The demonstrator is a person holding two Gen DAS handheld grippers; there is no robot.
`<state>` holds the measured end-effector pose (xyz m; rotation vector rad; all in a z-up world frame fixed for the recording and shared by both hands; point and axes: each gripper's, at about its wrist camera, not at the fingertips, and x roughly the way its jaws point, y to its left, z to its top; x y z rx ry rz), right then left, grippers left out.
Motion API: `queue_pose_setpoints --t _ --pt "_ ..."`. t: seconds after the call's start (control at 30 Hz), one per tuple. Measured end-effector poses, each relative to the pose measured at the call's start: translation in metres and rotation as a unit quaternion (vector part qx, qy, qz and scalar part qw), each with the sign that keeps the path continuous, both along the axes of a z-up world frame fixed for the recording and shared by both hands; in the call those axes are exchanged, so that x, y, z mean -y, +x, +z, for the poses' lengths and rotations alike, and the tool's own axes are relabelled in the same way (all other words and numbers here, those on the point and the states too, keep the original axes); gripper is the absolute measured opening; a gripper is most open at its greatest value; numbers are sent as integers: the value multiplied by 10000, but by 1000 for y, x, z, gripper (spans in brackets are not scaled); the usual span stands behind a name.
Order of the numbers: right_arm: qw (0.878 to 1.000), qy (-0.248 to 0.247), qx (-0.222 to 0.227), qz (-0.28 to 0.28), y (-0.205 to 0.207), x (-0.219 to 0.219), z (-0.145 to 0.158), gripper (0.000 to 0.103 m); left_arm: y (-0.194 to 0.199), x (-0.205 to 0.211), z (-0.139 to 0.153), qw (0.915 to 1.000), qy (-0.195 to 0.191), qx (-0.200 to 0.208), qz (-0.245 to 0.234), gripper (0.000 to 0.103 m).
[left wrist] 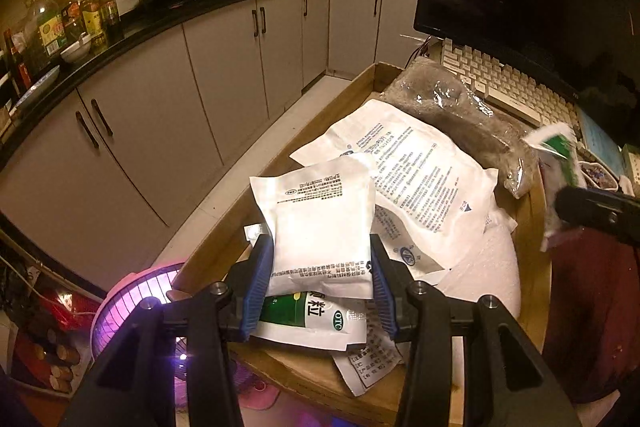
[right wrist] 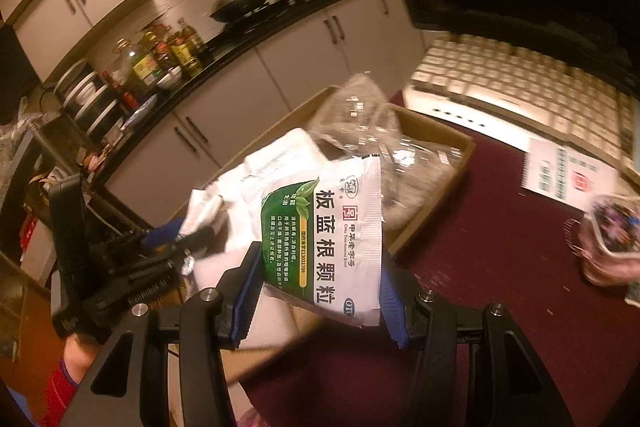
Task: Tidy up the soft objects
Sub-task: 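Lift and carry the pouch and sachet with both grippers over the box, then lower the pouch and sachet into the box and open both grippers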
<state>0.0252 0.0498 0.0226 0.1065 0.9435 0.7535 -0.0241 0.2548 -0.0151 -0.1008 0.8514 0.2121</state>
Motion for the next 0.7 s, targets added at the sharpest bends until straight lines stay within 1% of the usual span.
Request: queue_pose_setpoints --t 0.13,0.27,0.4,0.7 --pt "9999 -39 -20 159 6 -18 -7 57 1 2 0 10000 75 -7 -17 46" --pt "9996 -144 -112 224 10 -30 -21 57 2 4 -1 9998 168 -18 -49 46" --pt "9995 -135 -170 213 13 -31 -29 57 2 5 -2 9997 223 -25 -62 46" --pt "9995 -138 -177 201 14 -31 -31 57 2 6 -2 9997 246 -42 -73 46"
